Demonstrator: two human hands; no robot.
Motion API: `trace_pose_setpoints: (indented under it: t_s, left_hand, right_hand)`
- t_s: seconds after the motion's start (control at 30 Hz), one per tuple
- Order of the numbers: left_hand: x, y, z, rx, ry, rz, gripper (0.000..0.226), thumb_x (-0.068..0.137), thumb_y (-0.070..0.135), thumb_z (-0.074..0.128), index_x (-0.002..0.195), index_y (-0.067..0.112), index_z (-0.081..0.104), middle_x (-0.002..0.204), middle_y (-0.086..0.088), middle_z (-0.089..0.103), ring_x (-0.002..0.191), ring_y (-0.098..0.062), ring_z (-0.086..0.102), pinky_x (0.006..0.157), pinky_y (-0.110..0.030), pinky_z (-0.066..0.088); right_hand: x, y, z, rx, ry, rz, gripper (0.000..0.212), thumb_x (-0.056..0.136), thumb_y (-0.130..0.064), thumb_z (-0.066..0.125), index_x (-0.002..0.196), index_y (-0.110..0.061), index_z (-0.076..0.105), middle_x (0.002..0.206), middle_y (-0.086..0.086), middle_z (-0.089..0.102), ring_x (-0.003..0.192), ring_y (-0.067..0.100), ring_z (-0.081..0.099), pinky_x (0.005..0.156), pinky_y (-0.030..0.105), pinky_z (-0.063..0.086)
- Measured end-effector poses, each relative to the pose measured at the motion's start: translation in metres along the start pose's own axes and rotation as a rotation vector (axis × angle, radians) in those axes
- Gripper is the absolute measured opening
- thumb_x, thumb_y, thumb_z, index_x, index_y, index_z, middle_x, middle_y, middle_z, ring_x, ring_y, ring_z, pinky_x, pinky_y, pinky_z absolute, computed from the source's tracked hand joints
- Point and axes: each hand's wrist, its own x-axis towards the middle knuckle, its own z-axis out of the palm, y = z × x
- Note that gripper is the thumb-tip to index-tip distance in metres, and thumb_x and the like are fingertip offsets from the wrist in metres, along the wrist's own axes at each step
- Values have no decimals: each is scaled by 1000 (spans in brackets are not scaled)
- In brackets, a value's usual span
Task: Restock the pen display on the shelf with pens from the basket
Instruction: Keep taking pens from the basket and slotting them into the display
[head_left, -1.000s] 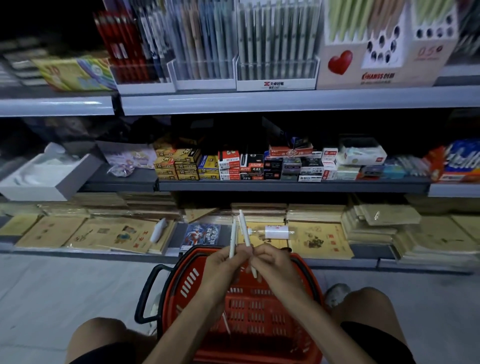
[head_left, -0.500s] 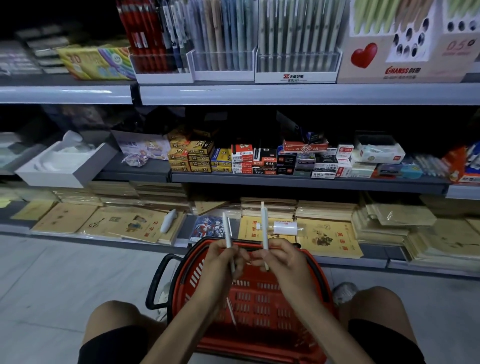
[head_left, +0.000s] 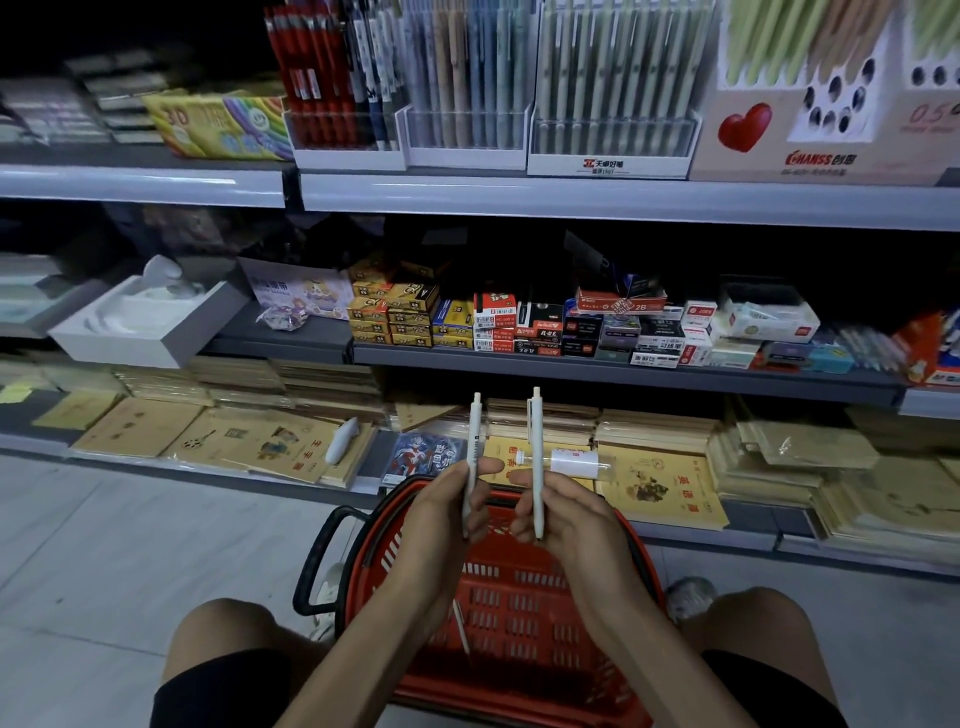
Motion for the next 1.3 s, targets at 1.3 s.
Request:
trace_pose_setpoints:
  t_s: [1.3]
  left_hand:
    - [66, 172, 182, 1, -188, 444, 43, 66, 22, 87, 106, 11, 78, 97, -9, 80, 87, -16, 72, 81, -28, 54]
  right_hand:
    - [44, -277, 1, -225, 251, -544, 18, 89, 2, 56, 86, -9, 70, 56, -4, 46, 49, 12, 38, 44, 20, 31]
